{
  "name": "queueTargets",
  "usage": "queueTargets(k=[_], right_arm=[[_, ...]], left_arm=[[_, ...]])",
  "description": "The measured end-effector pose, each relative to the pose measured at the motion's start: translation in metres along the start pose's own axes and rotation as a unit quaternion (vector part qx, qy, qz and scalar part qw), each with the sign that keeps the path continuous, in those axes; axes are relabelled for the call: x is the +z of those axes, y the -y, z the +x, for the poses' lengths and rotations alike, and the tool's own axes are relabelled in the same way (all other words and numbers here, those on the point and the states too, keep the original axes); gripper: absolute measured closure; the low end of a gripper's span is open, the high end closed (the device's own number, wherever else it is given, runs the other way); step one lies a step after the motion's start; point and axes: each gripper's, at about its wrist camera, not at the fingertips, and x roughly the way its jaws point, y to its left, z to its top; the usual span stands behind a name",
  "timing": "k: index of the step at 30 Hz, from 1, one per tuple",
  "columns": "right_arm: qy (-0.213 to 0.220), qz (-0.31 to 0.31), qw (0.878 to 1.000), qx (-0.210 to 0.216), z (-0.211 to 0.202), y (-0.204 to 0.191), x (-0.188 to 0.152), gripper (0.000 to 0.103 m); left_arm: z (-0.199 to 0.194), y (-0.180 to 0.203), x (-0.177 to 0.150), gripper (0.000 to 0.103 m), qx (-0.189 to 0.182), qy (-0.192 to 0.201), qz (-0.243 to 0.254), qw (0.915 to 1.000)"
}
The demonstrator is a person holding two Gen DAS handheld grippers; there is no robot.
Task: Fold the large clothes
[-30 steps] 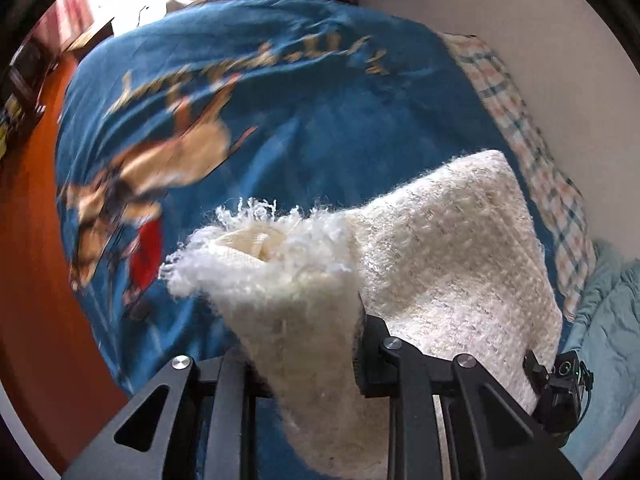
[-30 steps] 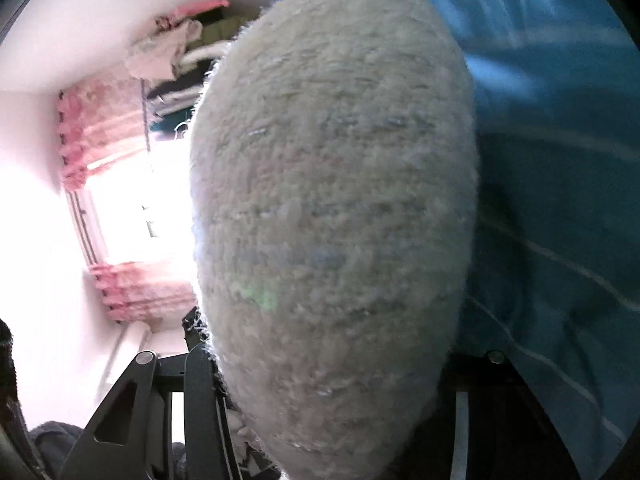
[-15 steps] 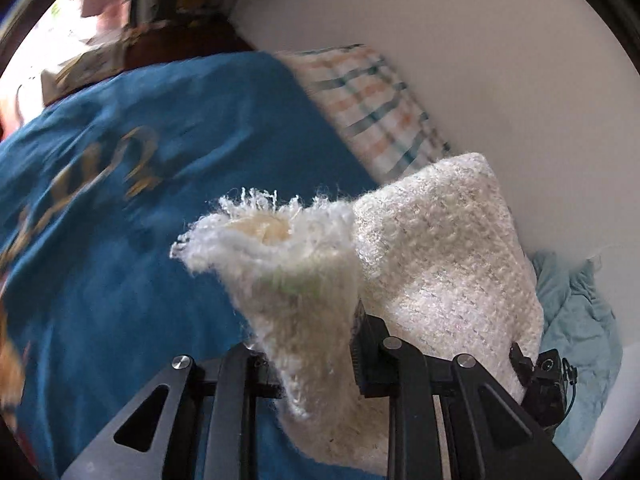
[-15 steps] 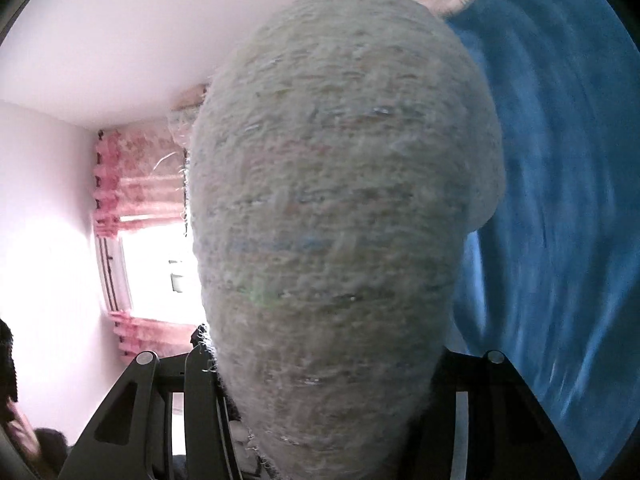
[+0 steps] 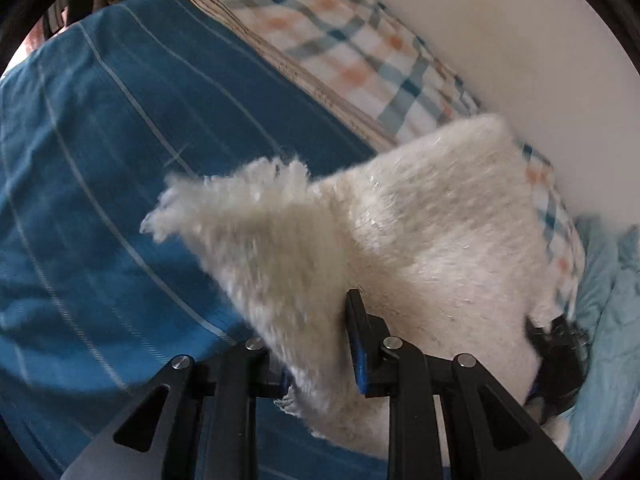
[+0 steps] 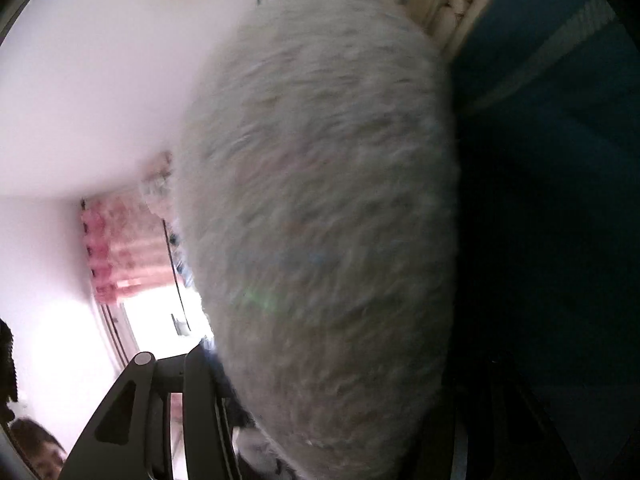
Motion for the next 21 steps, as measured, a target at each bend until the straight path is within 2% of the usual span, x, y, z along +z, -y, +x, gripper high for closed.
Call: queueTargets(k=[2, 4, 5, 6, 7, 8, 9, 10, 11, 12, 13, 15, 17, 19, 21], right_arm=[[-0.020, -0.007, 1.000, -0.020, -0.006, -0.005, -0.002, 0.041], [-0.026, -0.011, 0.998, -0.063, -0.015, -0.016, -0.019, 0.035], [-0.025, -0.020, 0.995, -0.090, -0.017, -0.023, -0.021, 0.026], [-0.016, -0.043, 0.987, -0.155, -0.022, -0.039, -0.028, 0.025], [-0.008, -0.061, 0.979, -0.192, -0.033, -0.051, -0.041, 0.024], [0.004, -0.082, 0.966, -0.245, -0.037, -0.063, -0.052, 0.020], [0.022, -0.103, 0.949, -0.296, -0.040, -0.076, -0.065, 0.020], [0.038, -0.124, 0.929, -0.346, -0.041, -0.088, -0.077, 0.019], [0.055, -0.146, 0.902, -0.403, -0.041, -0.101, -0.094, 0.018], [0.070, -0.165, 0.874, -0.452, -0.041, -0.113, -0.111, 0.018], [0.082, -0.182, 0.841, -0.503, -0.040, -0.120, -0.129, 0.018], [0.112, -0.198, 0.773, -0.592, -0.039, -0.136, -0.167, 0.014], [0.124, -0.194, 0.734, -0.639, -0.035, -0.137, -0.208, 0.009], [0.139, -0.181, 0.725, -0.650, -0.033, -0.152, -0.240, 0.009], [0.164, -0.171, 0.711, -0.662, -0.042, -0.163, -0.280, 0.008]], left_arm=[[-0.004, 0.000, -0.004, 0.078, 0.007, 0.003, 0.011, 0.9999], [-0.012, 0.001, -0.007, 0.077, 0.016, 0.000, 0.026, 0.9995], [-0.017, 0.002, -0.008, 0.077, 0.024, -0.003, 0.036, 0.9990], [-0.018, 0.004, -0.008, 0.077, 0.031, -0.005, 0.043, 0.9986], [-0.025, 0.010, -0.010, 0.077, 0.051, -0.003, 0.064, 0.9966], [-0.026, 0.011, -0.011, 0.072, 0.062, -0.002, 0.078, 0.9950], [-0.034, 0.018, -0.015, 0.067, 0.084, 0.001, 0.105, 0.9909], [-0.041, 0.024, -0.017, 0.053, 0.103, 0.006, 0.125, 0.9868], [-0.045, 0.026, -0.021, 0.028, 0.120, 0.009, 0.143, 0.9824], [-0.046, 0.027, -0.022, 0.016, 0.129, 0.009, 0.154, 0.9796], [-0.057, 0.033, -0.028, 0.009, 0.143, 0.013, 0.176, 0.9739], [-0.077, 0.040, -0.035, 0.009, 0.165, 0.022, 0.202, 0.9652], [-0.100, 0.045, -0.041, 0.008, 0.169, 0.031, 0.219, 0.9605], [-0.120, 0.049, -0.042, 0.007, 0.169, 0.037, 0.228, 0.9582], [-0.149, 0.054, -0.047, 0.003, 0.160, 0.043, 0.243, 0.9558]])
